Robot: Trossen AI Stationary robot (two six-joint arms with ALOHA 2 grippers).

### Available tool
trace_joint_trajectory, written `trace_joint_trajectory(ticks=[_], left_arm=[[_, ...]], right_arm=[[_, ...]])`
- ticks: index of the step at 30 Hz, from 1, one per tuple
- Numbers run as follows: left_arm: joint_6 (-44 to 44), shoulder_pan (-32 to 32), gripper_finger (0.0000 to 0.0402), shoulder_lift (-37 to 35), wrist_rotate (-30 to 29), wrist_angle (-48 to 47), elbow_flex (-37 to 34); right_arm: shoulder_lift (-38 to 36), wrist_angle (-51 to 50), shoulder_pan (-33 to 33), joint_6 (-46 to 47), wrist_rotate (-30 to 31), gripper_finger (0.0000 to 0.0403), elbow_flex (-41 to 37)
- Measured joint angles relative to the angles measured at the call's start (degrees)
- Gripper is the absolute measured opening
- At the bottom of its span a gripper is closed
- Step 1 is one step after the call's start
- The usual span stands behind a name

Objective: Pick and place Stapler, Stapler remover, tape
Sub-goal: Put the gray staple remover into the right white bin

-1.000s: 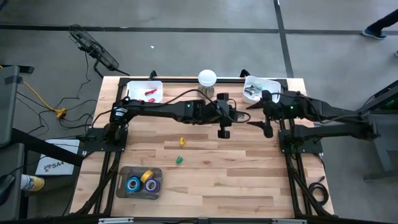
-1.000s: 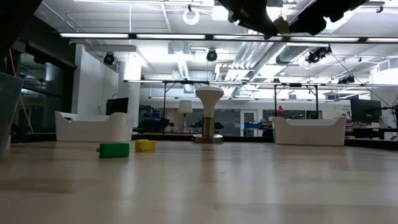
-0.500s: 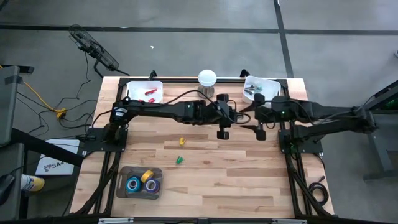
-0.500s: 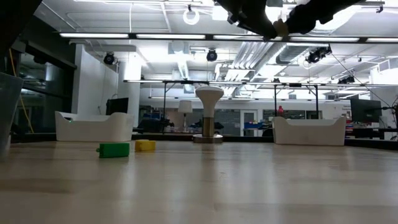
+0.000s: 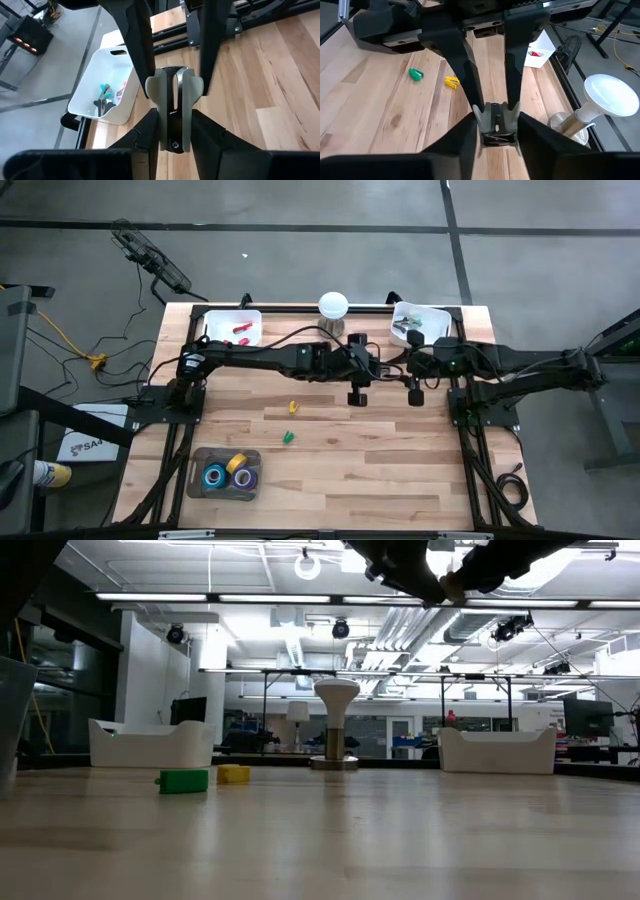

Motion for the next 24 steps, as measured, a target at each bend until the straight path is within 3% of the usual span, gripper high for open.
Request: trace_joint_trajectory(ticks=[5,16,24], left_arm=[[-0.4,0.0,0.0078,0.0,0.3,-0.1,0.0],[-0.6,0.0,0.0083,0.0,0.2,-0.1,-0.1],[-0.5,0.0,0.0218,0.0,-3.8,-0.1,-0.1]], right_arm=[[0.0,-0.2,0.0,-0.3,-0.1,0.0083,0.0],[0.0,-0.3,0.0,0.1,-0.3,0.0082,0.0],[0.0,-4.7,-0.5,3.6,4.5,0.0082,0.0]])
